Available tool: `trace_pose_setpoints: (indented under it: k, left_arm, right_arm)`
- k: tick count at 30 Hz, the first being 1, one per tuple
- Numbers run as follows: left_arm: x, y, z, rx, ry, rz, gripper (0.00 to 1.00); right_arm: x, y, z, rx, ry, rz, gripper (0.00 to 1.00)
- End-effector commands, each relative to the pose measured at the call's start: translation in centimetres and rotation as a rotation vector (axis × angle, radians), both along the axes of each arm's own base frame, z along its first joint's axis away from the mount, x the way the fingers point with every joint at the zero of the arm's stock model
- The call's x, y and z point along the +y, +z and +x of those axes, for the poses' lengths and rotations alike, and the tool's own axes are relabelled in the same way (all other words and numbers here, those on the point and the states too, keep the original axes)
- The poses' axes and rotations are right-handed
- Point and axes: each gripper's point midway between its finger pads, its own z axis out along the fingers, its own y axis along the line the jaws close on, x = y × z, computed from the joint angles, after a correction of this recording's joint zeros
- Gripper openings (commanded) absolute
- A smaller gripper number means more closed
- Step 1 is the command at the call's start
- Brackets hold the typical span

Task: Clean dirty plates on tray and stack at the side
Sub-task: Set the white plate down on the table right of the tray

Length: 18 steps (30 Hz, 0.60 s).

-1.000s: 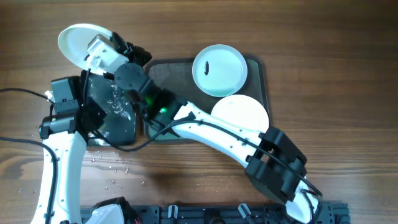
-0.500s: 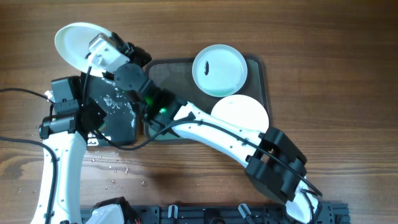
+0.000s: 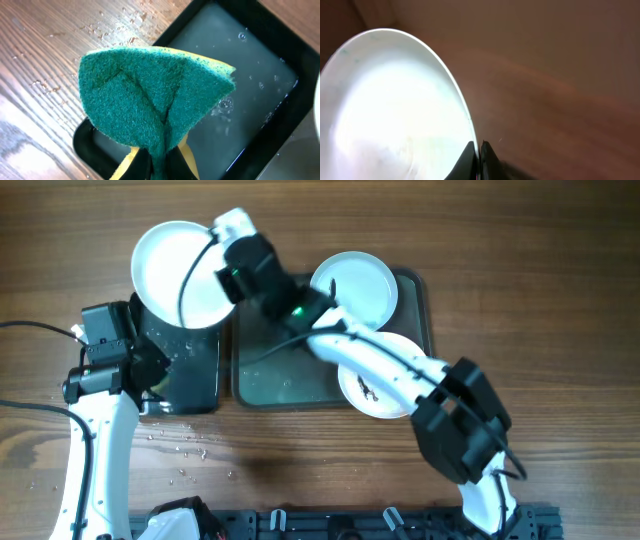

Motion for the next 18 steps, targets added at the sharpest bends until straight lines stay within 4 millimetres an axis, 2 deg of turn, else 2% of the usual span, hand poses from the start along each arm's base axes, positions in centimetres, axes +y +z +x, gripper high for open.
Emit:
trace_pose_setpoints:
  k: [1, 5, 9, 13, 16, 17, 18]
  left_arm:
    - [-0.2, 0.6, 0.9, -0.057, 0.005, -0.022, 0.04]
    - [-1.3, 0.9, 2.0, -0.105, -0.039, -0.078, 0.04]
    - [-1.4, 1.1, 2.2, -0.104, -0.086, -0.063, 0.04]
    - [-1.4, 1.1, 2.3, -0.108, -0.087, -0.061, 0.04]
    - [-1.4, 1.1, 2.3, -0.108, -0.087, -0.061, 0.04]
    - [-1.4, 1.1, 2.3, -0.108, -0.087, -0.061, 0.04]
    - [-1.4, 1.1, 2.3, -0.108, -0.087, -0.061, 0.04]
  right_arm:
    - [-0.6, 4.3, -1.2, 0.228, 0.115, 0.283, 0.05]
    - [-6.3, 3.4, 0.5, 0.407, 0.051, 0.321, 0.04]
    - [-12.5, 3.2, 2.0, 0.464, -0.033, 0.288, 0.04]
    - [-21.0, 2.5, 3.2, 0.533, -0.19, 0.25, 0.04]
    - [-27.7, 1.5, 3.2, 0.593, -0.307, 0.213, 0.04]
    - [-30.5, 0.7, 3.1, 0.624, -0.36, 0.194, 0.04]
    - [-32.2, 0.3, 2.9, 0.643, -0.395, 0.19, 0.04]
